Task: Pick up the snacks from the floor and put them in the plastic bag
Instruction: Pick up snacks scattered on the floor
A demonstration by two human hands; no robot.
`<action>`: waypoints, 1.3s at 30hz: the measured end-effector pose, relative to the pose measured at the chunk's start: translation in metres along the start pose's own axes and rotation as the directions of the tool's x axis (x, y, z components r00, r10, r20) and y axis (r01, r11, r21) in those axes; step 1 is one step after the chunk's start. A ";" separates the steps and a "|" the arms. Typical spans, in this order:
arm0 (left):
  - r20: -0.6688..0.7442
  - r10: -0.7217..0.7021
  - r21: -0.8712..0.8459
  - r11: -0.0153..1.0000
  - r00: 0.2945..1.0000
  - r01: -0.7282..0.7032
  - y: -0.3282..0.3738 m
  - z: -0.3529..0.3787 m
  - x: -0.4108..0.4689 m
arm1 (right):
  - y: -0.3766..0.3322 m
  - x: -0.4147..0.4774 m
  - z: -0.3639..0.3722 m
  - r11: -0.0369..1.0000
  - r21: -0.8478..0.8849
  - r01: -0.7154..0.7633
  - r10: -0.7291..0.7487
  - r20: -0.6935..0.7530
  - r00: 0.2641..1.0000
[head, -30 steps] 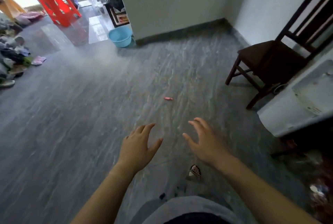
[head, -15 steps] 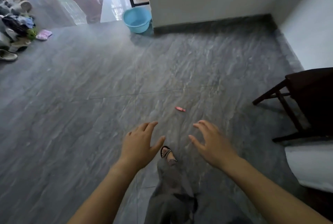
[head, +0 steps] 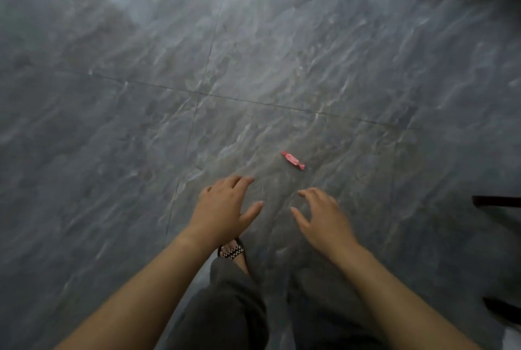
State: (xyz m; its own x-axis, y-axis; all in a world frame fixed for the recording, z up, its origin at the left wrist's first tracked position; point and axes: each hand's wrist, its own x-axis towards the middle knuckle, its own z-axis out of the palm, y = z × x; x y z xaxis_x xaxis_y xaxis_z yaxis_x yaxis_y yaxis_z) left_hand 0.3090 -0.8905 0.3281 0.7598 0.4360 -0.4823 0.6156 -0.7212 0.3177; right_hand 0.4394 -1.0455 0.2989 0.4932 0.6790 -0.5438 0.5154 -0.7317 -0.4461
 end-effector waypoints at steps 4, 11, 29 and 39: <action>0.029 -0.012 0.103 0.995 1.000 0.009 -0.055 0.138 0.115 | 0.076 0.139 0.095 0.988 -0.120 0.098 -0.095 0.031 0.995; -0.006 0.020 0.198 0.980 1.000 -0.019 -0.149 0.308 0.243 | 0.153 0.298 0.207 0.967 -0.245 0.069 -0.100 -0.116 0.988; -0.010 -0.016 0.094 0.995 1.000 0.017 -0.159 0.316 0.232 | 0.143 0.282 0.223 0.982 -0.154 0.114 -0.137 -0.147 0.980; 0.083 -0.366 -0.002 0.930 0.927 0.367 -0.131 0.024 -0.031 | -0.092 0.059 0.029 0.963 -0.035 0.268 -0.264 0.088 0.961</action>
State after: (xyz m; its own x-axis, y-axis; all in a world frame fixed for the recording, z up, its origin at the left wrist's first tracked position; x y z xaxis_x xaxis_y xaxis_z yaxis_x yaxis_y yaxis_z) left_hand 0.1999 -0.8219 0.2820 0.4619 0.6234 -0.6309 0.8520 -0.5095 0.1204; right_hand 0.4005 -0.9404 0.2872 0.2760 0.8398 -0.4675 0.6531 -0.5207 -0.5499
